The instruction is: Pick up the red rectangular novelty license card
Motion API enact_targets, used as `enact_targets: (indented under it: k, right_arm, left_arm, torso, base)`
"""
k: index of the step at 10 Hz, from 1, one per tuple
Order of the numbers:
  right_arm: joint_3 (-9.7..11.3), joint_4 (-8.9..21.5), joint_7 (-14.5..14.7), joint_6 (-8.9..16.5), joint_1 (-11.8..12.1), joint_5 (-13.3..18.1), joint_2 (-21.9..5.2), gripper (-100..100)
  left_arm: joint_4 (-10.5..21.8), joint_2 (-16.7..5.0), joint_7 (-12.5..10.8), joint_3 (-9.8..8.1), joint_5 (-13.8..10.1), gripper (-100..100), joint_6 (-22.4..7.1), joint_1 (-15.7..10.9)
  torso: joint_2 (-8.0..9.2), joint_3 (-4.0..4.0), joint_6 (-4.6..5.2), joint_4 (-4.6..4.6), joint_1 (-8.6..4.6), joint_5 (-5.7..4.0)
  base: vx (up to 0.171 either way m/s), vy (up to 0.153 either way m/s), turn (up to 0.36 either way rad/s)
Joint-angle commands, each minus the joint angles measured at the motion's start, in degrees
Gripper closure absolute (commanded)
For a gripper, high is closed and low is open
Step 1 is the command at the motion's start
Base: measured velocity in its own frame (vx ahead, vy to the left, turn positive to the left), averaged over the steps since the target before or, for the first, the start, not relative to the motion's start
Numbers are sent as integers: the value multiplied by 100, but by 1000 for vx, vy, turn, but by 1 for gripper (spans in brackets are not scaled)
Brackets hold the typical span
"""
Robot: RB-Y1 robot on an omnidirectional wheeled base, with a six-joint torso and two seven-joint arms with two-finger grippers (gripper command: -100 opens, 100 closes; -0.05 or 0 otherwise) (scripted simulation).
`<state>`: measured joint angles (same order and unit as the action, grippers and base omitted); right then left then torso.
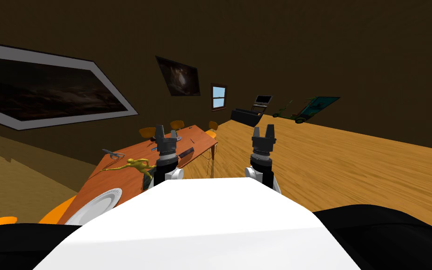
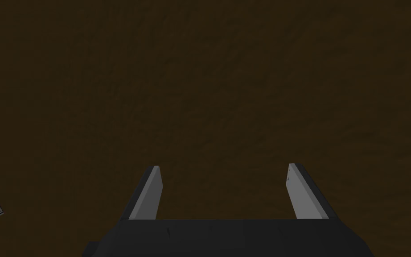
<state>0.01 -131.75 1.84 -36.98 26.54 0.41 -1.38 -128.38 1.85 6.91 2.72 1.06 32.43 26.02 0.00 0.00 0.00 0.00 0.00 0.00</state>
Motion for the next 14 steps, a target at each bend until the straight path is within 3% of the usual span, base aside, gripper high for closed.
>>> enact_targets:
  k: [1,4,5,7,8,10,11,13,14]
  right_arm:
    - [0,0,0,0,0,0,0,0]
    - [0,0,0,0,0,0,0,0]
    - [0,0,0,0,1,0,0,0]
    - [0,0,0,0,0,0,0,0]
    - [0,0,0,0,1,0,0,0]
    - [0,0,0,0,0,0,0,0]
    - [0,0,0,0,1,0,0,0]
    - [0,0,0,0,1,0,0,0]
    - [0,0,0,0,1,0,0,0]
  left_arm:
    - [62,-238,-19,-6,-41,-100,-95,-28]
    - [293,-719,-95,-31,-202,-100,-467,-134]
    - [293,-719,-95,-31,-202,-100,-467,-134]
    - [508,-985,-171,-56,-366,-100,-838,-237]
    - [508,-985,-171,-56,-366,-100,-838,-237]
    - [758,-1211,-263,-85,-566,-100,-1239,-362]
    - [758,-1211,-263,-85,-566,-100,-1290,-362]
    - [1034,-1421,-369,-120,-796,-100,-1687,-503]
    - [1034,-1421,-369,-120,-796,-100,-1809,-503]
  torso:
    - [0,0,0,0,0,0]
    - [-11,-7,0,-3,-5,-1]
    - [-17,-10,0,-4,-4,-1]
    - [-15,-9,0,-3,-5,-1]
    - [-17,-10,0,-4,-6,-1]
    - [-16,-9,0,-4,-8,-2]
    - [-20,-12,0,-5,-10,-2]
    - [-20,-12,0,-5,-8,-2]
    - [-27,-16,0,-6,-11,-2]
  base:
    - [9,-7,3]
    - [33,-17,7]
    - [37,-11,2]
    - [37,-20,8]
    - [36,-18,7]
    - [44,-28,11]
    - [43,-25,5]
    - [61,-30,10]
    - [53,-26,8]
